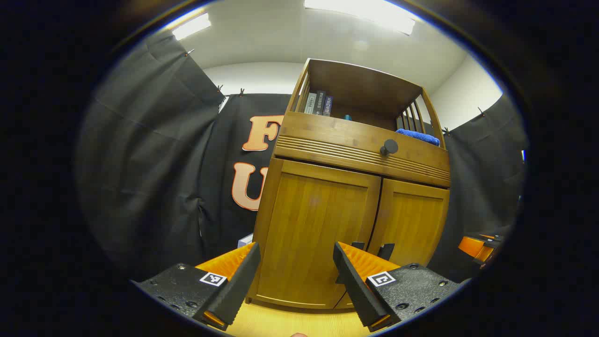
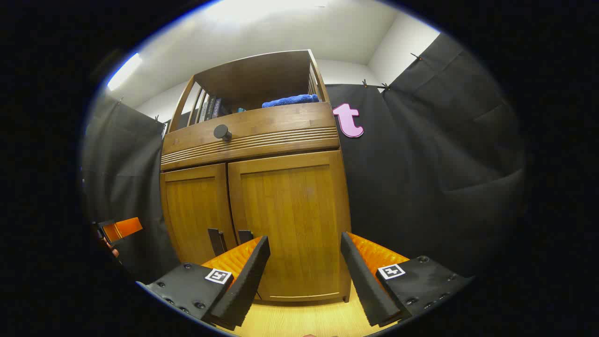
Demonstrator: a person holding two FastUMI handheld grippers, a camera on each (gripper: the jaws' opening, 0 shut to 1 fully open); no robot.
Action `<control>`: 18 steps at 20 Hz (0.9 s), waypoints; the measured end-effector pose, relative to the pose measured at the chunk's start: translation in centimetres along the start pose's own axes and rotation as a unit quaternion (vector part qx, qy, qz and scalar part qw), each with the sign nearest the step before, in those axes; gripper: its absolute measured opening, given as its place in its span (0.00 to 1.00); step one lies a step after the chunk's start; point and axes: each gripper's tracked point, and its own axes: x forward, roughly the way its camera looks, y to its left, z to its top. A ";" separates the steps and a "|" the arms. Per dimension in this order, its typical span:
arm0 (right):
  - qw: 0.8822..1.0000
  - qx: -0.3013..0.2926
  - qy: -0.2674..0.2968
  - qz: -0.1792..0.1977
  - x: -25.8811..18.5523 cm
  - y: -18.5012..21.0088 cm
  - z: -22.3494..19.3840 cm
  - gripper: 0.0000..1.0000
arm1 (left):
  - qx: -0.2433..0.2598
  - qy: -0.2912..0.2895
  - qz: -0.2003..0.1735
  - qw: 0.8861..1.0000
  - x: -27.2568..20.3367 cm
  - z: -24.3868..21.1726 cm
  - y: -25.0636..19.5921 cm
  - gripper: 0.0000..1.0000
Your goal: Open the right door of the double-door shoe cabinet with the right hand, and open the left door with the left hand.
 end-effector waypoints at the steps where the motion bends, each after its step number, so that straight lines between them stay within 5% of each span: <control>1: 1.000 -0.001 0.000 -0.001 0.0 0.0 -0.1 0.98 | 0.000 0.001 0.002 1.000 0.0 0.0 0.0 0.98; 4: 1.000 0.001 0.002 -0.003 0.3 -0.3 -0.1 0.98 | -0.004 0.000 0.008 1.000 0.0 0.0 0.1 0.91; 8: 1.000 0.004 0.006 -0.002 0.4 -0.3 -0.2 0.93 | -0.008 0.000 0.015 1.000 -0.2 0.0 0.3 0.98; 13: 1.000 0.005 0.007 -0.004 0.3 -0.6 -0.2 0.98 | -0.008 0.002 0.020 1.000 -0.2 -0.1 0.3 0.91; 18: 1.000 0.005 0.007 -0.007 0.3 -1.0 -0.2 1.00 | -0.009 0.005 0.022 1.000 -0.1 -0.2 0.4 0.98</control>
